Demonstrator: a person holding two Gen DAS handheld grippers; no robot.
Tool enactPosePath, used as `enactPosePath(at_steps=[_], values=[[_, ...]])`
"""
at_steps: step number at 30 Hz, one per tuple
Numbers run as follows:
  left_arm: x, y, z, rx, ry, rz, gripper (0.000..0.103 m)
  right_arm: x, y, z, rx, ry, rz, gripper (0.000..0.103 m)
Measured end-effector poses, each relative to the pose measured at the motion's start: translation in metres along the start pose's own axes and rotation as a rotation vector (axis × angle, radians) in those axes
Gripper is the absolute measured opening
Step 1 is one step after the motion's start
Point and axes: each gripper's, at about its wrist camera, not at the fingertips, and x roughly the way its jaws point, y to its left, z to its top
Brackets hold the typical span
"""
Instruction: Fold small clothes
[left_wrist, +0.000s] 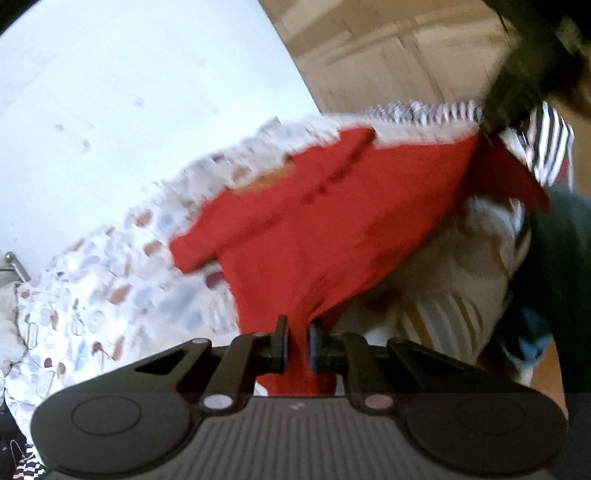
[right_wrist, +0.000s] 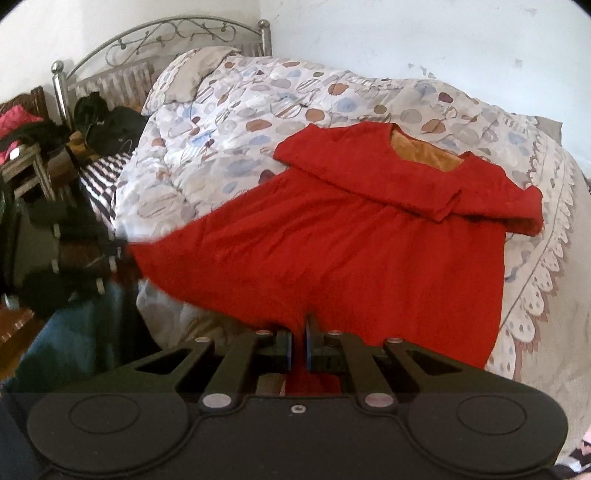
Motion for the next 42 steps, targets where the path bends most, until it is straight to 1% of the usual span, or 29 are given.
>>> enactPosePath(at_steps=[3,5,7,8,9,10,11,12,13,17,18,19,20,21,22,26,27,28,29,31,32,33,34,36,42], values=[[-0.006,0.012,0.014,-0.039,-0.064,0.012,0.009,0.001,0.018,-0.019,-0.072,-0.009,-0.050,0.011],[-0.007,0.019,0.024,-0.067,-0.095,0.016,0.009,0.005,0.031,-0.033,-0.115,-0.025,-0.096,0.019],[-0.008,0.027,0.036,-0.105,-0.117,0.008,0.009,0.009,0.043,-0.046,-0.141,-0.055,-0.144,0.041],[-0.007,0.031,0.042,-0.120,-0.124,0.004,0.009,0.011,0.051,-0.053,-0.154,-0.078,-0.159,0.044],[-0.007,0.035,0.047,-0.133,-0.129,0.001,0.009,0.012,0.057,-0.059,-0.162,-0.097,-0.168,0.054],[-0.007,0.039,0.052,-0.147,-0.131,-0.004,0.009,0.014,0.063,-0.063,-0.167,-0.117,-0.178,0.066],[-0.008,0.042,0.055,-0.157,-0.131,-0.008,0.009,0.017,0.070,-0.066,-0.172,-0.137,-0.195,0.073],[-0.008,0.044,0.059,-0.169,-0.130,-0.013,0.009,0.021,0.078,-0.070,-0.183,-0.156,-0.224,0.083],[-0.008,0.045,0.061,-0.176,-0.131,-0.017,0.009,0.027,0.086,-0.073,-0.201,-0.170,-0.262,0.088],[-0.009,0.049,0.065,-0.185,-0.136,-0.026,0.009,0.058,0.113,-0.073,-0.282,-0.214,-0.452,0.088],[-0.010,0.048,0.065,-0.183,-0.138,-0.023,0.009,0.066,0.117,-0.073,-0.309,-0.218,-0.519,0.087],[-0.011,0.048,0.065,-0.180,-0.142,-0.021,0.009,0.075,0.120,-0.073,-0.334,-0.218,-0.584,0.083],[-0.013,0.047,0.065,-0.178,-0.144,-0.019,0.009,0.080,0.121,-0.073,-0.354,-0.218,-0.623,0.079],[-0.014,0.048,0.065,-0.177,-0.148,-0.017,0.009,0.084,0.119,-0.073,-0.369,-0.216,-0.662,0.069],[-0.015,0.048,0.064,-0.177,-0.152,-0.012,0.009,0.085,0.117,-0.074,-0.377,-0.214,-0.695,0.063],[-0.020,0.045,0.055,-0.178,-0.154,0.014,0.009,0.075,0.101,-0.088,-0.413,-0.191,-0.786,0.060],[-0.022,0.043,0.053,-0.181,-0.151,0.017,0.009,0.069,0.097,-0.093,-0.421,-0.191,-0.806,0.056],[-0.023,0.041,0.049,-0.184,-0.148,0.014,0.009,0.061,0.094,-0.098,-0.424,-0.207,-0.822,0.045],[-0.025,0.038,0.044,-0.183,-0.144,0.010,0.009,0.051,0.093,-0.102,-0.420,-0.243,-0.832,0.041],[-0.028,0.030,0.037,-0.171,-0.139,0.011,0.009,0.029,0.092,-0.109,-0.416,-0.331,-0.856,0.023],[-0.031,0.026,0.033,-0.162,-0.140,0.013,0.009,0.021,0.091,-0.112,-0.426,-0.361,-0.863,0.019],[-0.034,0.022,0.030,-0.152,-0.141,0.019,0.009,0.014,0.091,-0.114,-0.436,-0.378,-0.869,0.010],[-0.037,0.017,0.026,-0.140,-0.145,0.027,0.009,0.009,0.090,-0.117,-0.451,-0.392,-0.875,0.006],[-0.044,0.009,0.021,-0.117,-0.159,0.043,0.008,0.001,0.089,-0.120,-0.473,-0.403,-0.868,0.005],[-0.067,-0.005,0.017,-0.098,-0.223,0.085,0.007,-0.017,0.091,-0.118,-0.464,-0.458,-0.858,0.004]])
